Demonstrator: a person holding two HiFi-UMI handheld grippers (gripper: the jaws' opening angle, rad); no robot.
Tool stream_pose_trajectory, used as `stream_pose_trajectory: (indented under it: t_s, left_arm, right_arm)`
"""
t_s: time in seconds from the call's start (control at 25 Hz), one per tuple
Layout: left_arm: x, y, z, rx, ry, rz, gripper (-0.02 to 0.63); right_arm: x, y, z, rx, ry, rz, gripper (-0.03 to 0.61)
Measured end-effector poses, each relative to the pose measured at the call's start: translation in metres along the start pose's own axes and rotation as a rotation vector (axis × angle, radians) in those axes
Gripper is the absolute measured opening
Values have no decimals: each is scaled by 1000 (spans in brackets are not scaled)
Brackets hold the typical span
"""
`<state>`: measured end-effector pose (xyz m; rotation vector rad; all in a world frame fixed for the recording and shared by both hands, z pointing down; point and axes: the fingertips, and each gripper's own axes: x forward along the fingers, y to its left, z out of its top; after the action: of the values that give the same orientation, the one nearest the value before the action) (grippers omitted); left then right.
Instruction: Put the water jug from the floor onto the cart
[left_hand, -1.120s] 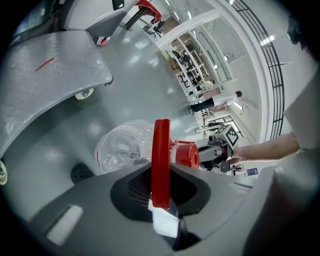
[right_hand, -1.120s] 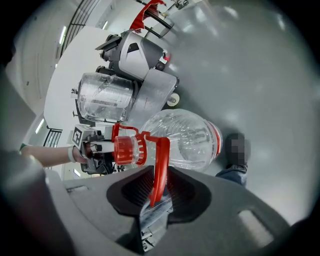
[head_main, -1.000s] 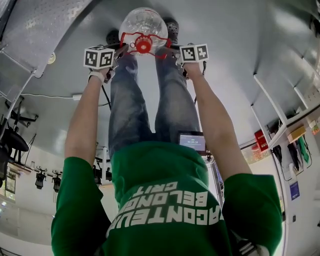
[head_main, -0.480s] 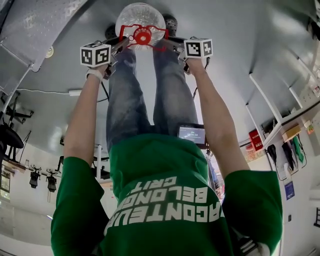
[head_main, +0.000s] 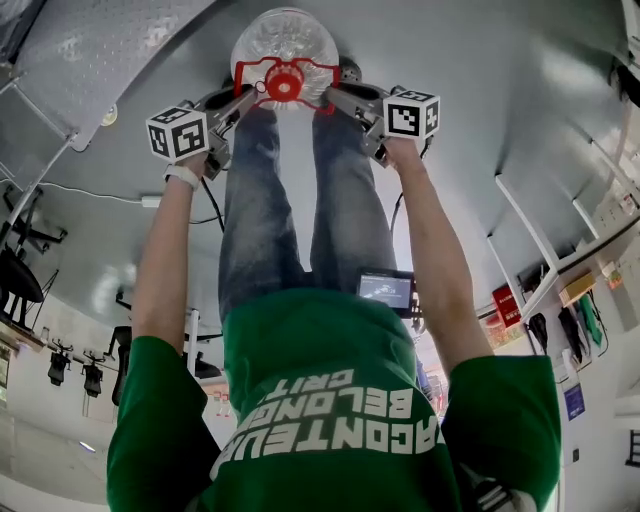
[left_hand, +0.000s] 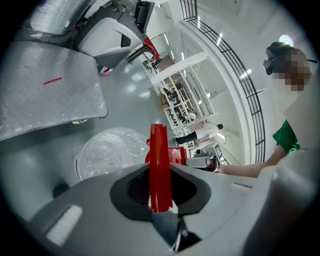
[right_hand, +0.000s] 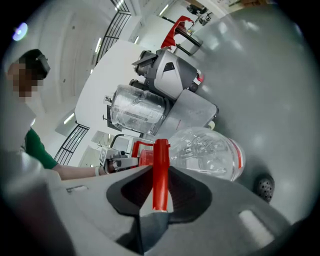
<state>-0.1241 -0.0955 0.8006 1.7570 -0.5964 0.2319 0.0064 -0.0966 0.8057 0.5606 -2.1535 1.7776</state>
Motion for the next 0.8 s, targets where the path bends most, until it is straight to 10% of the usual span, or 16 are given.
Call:
stream_pose_trajectory:
  t_s: [0.8]
  left_arm:
    - [-66,-85,135,87,-359,-202,71]
  right_arm:
    - [-6,115,123,-113,-204,289,78]
